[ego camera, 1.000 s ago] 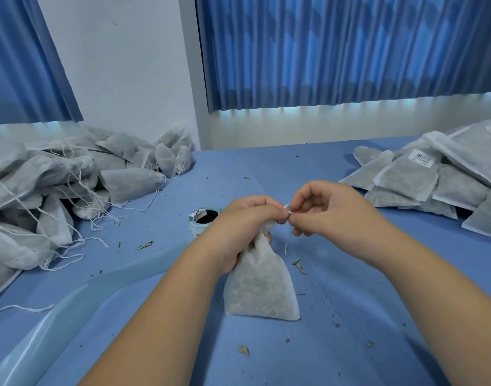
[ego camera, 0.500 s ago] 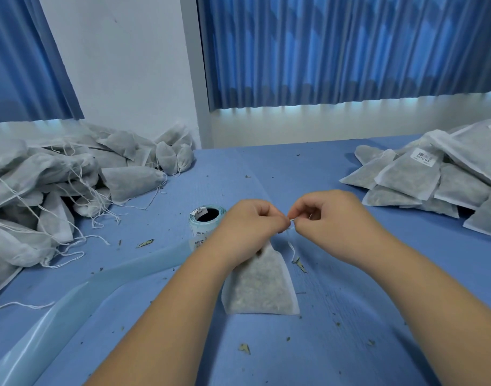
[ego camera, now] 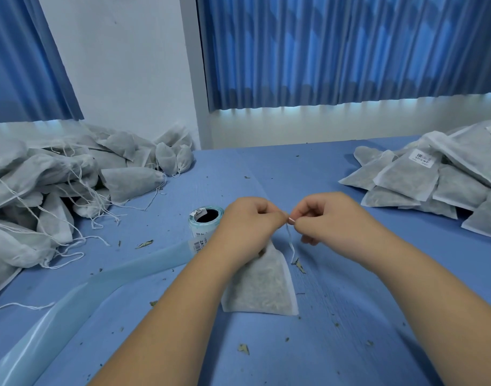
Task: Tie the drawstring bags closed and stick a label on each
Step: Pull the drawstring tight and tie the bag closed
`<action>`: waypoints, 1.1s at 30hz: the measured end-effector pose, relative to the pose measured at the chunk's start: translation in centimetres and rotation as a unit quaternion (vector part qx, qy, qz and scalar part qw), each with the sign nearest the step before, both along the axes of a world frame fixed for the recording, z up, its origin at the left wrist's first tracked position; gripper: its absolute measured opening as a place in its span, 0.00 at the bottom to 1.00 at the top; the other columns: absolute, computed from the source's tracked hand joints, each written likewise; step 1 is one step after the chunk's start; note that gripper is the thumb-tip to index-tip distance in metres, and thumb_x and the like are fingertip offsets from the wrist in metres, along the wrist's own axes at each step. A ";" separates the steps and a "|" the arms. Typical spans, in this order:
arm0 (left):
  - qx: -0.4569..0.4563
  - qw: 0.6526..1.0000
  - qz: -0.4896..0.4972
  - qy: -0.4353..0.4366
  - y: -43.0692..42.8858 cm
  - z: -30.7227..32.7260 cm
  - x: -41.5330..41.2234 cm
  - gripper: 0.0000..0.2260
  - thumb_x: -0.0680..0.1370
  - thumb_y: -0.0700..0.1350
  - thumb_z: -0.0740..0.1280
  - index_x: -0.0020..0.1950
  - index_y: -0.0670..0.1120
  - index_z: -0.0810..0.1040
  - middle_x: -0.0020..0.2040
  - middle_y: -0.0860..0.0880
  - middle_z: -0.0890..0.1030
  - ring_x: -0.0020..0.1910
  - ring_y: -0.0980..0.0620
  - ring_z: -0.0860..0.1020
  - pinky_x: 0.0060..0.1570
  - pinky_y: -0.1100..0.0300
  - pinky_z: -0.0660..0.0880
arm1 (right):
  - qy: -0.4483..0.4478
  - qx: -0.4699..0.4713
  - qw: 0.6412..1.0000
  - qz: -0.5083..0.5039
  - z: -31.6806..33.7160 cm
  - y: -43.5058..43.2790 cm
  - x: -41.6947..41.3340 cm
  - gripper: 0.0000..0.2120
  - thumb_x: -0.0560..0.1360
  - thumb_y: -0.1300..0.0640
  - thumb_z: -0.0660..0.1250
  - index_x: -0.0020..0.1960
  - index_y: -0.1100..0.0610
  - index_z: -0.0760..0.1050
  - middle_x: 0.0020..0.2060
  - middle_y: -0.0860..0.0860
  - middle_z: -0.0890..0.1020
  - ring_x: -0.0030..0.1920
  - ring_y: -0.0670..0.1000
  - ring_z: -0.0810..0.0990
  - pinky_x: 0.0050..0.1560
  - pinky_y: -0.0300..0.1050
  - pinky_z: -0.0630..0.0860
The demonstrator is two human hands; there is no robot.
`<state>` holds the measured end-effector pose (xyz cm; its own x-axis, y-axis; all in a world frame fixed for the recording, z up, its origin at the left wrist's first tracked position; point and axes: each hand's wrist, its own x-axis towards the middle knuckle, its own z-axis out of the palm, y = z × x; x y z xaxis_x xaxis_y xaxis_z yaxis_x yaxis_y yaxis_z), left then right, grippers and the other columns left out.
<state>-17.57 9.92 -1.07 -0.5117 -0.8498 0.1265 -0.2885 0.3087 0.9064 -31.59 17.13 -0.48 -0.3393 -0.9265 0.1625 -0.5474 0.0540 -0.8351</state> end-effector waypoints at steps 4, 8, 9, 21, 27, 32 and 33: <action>0.046 0.998 -0.027 0.017 -0.3 0.4 0.3 0.09 0.75 0.47 0.70 0.37 0.44 0.81 0.36 0.46 0.75 0.33 0.50 0.71 0.36 0.58 0.67 | -0.042 -0.018 0.999 0.005 0.3 0.0 0.3 0.04 0.72 0.66 0.68 0.42 0.58 0.77 0.29 0.50 0.79 0.28 0.45 0.79 0.35 0.41 0.77; 0.124 0.989 -0.054 0.057 -0.2 0.7 0.5 0.10 0.75 0.44 0.70 0.34 0.47 0.81 0.35 0.51 0.79 0.25 0.54 0.71 0.26 0.67 0.66 | -0.025 -0.029 0.999 0.012 0.2 0.0 0.3 0.05 0.71 0.66 0.68 0.44 0.57 0.77 0.29 0.49 0.81 0.30 0.46 0.80 0.39 0.45 0.78; 0.140 0.987 -0.051 0.057 -0.3 0.6 0.6 0.10 0.75 0.43 0.70 0.33 0.47 0.80 0.34 0.51 0.79 0.25 0.54 0.70 0.25 0.67 0.66 | -0.020 -0.035 0.999 0.013 0.2 0.1 0.3 0.06 0.71 0.66 0.68 0.44 0.57 0.76 0.28 0.48 0.81 0.31 0.46 0.80 0.41 0.47 0.78; 0.349 0.923 -0.122 0.112 -0.6 1.0 0.7 0.10 0.78 0.42 0.67 0.36 0.45 0.80 0.34 0.51 0.74 0.20 0.58 0.68 0.20 0.68 0.66 | -0.011 -0.082 0.996 0.029 0.0 -0.1 0.6 0.06 0.71 0.66 0.69 0.40 0.56 0.76 0.31 0.50 0.80 0.33 0.49 0.77 0.39 0.47 0.74; 0.347 0.924 -0.114 0.115 -0.5 1.0 0.6 0.10 0.78 0.42 0.67 0.37 0.45 0.79 0.33 0.51 0.74 0.21 0.58 0.67 0.21 0.68 0.66 | 0.067 -0.118 0.991 -0.001 -0.4 -0.1 0.6 0.07 0.71 0.60 0.71 0.38 0.52 0.75 0.32 0.46 0.79 0.30 0.43 0.72 0.32 0.33 0.70; 0.335 0.928 -0.088 0.138 -0.6 0.9 0.5 0.10 0.79 0.43 0.66 0.38 0.46 0.79 0.34 0.52 0.74 0.21 0.58 0.66 0.21 0.67 0.66 | 0.109 -0.156 0.982 -0.008 -0.1 0.1 0.4 0.07 0.70 0.59 0.69 0.39 0.49 0.74 0.32 0.45 0.79 0.32 0.43 0.74 0.33 0.33 0.70; 0.332 0.930 -0.077 0.142 -0.7 0.9 0.5 0.10 0.78 0.43 0.67 0.37 0.46 0.79 0.34 0.52 0.74 0.22 0.58 0.66 0.22 0.67 0.66 | 0.110 -0.166 0.980 -0.006 -0.1 0.2 0.4 0.07 0.70 0.59 0.69 0.38 0.49 0.74 0.32 0.45 0.78 0.31 0.43 0.74 0.33 0.32 0.70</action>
